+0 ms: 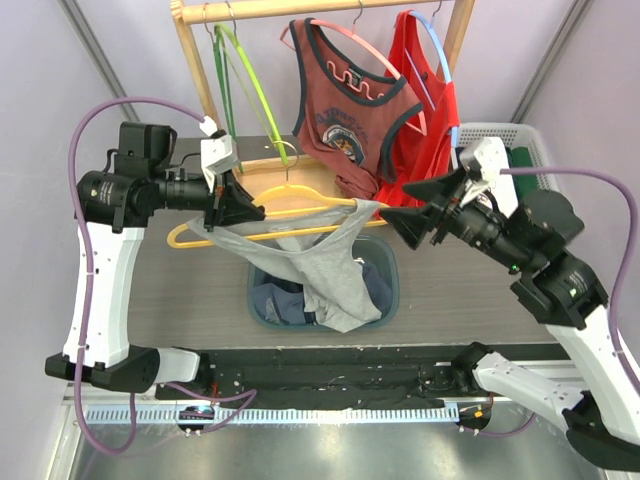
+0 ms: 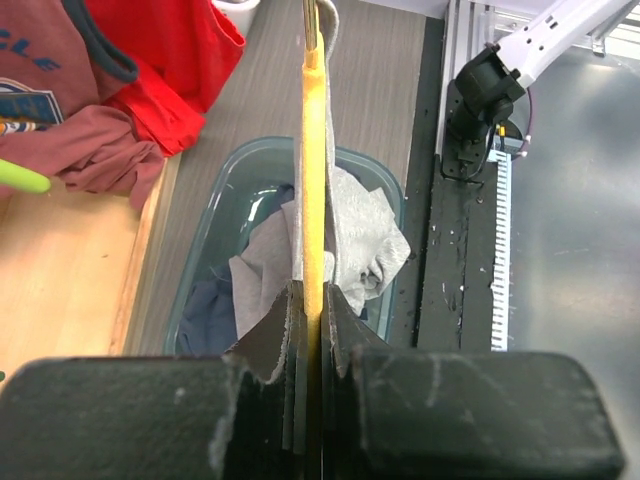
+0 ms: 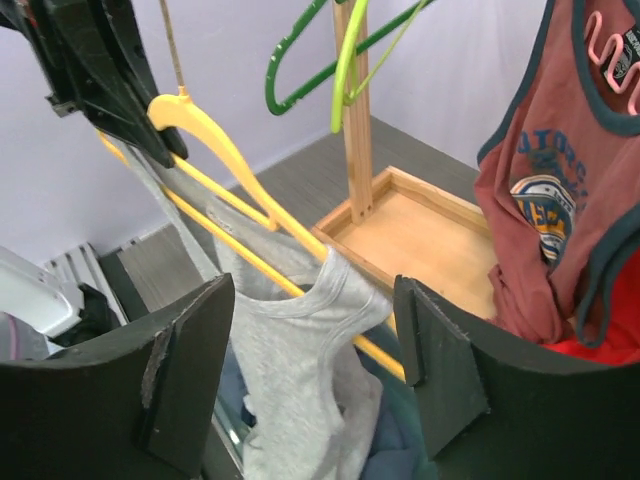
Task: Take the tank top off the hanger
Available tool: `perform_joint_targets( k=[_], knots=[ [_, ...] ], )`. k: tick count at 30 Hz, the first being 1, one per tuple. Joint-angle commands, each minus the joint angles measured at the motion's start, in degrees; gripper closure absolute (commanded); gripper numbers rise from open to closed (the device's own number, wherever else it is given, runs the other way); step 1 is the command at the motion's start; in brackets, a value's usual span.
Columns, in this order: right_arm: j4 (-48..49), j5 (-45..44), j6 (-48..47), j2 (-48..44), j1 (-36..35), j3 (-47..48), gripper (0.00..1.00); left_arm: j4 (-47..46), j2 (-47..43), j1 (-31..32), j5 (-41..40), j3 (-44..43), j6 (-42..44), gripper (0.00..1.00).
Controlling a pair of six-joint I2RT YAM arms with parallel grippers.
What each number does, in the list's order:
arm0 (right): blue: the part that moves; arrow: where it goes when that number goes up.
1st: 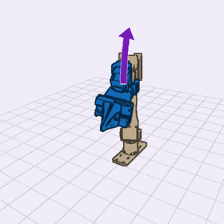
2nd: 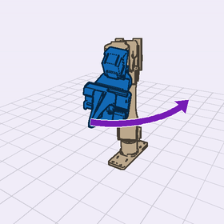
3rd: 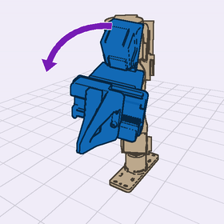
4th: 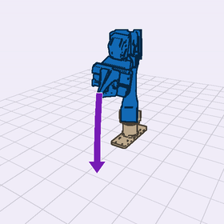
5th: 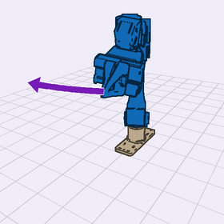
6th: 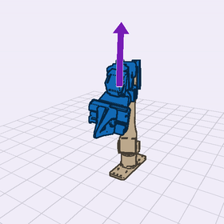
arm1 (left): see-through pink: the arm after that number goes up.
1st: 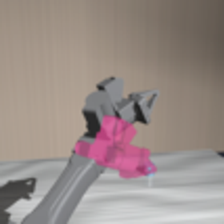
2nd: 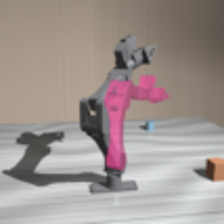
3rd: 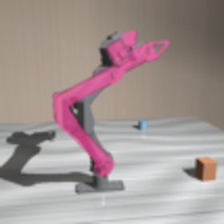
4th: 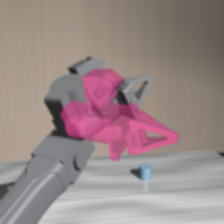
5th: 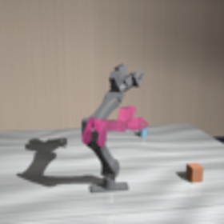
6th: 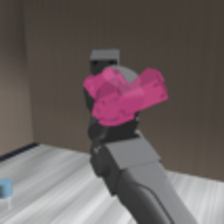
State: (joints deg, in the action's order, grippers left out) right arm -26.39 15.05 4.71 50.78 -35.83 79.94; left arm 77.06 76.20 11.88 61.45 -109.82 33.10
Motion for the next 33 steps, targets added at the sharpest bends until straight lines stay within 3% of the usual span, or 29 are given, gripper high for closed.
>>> perform_joint_targets(
  k=[1, 5, 9, 26, 31, 33],
  knots=[
    [4.9, 0.2, 7.7, -3.7, -0.2, -7.4, 0.31, -3.0, -0.5, 0.1, 1.4, -3.2, -2.2, 1.00],
    [12.2, 2.3, 14.4, -8.1, -0.2, -16.5, 0.31, -4.2, -0.1, 0.1, 2.3, -3.3, -3.7, 1.00],
    [16.4, 6.7, 18.2, -7.0, -0.2, -21.2, 0.31, -4.6, -0.1, 0.0, 2.8, -3.6, -4.5, 1.00],
    [24.7, 7.1, 19.7, -1.2, -0.2, -22.5, 0.28, -3.3, -0.7, 0.1, 4.0, -3.8, -4.4, 1.00],
    [28.1, 8.2, 20.7, 1.2, -0.2, -21.5, 0.38, -3.1, -0.6, 0.1, 4.6, -3.6, -4.4, 1.00],
    [29.1, 8.9, 21.6, 2.6, -0.2, -21.3, 0.53, -3.1, -0.8, 0.1, 4.6, -3.6, -4.3, 1.00]
  ],
)
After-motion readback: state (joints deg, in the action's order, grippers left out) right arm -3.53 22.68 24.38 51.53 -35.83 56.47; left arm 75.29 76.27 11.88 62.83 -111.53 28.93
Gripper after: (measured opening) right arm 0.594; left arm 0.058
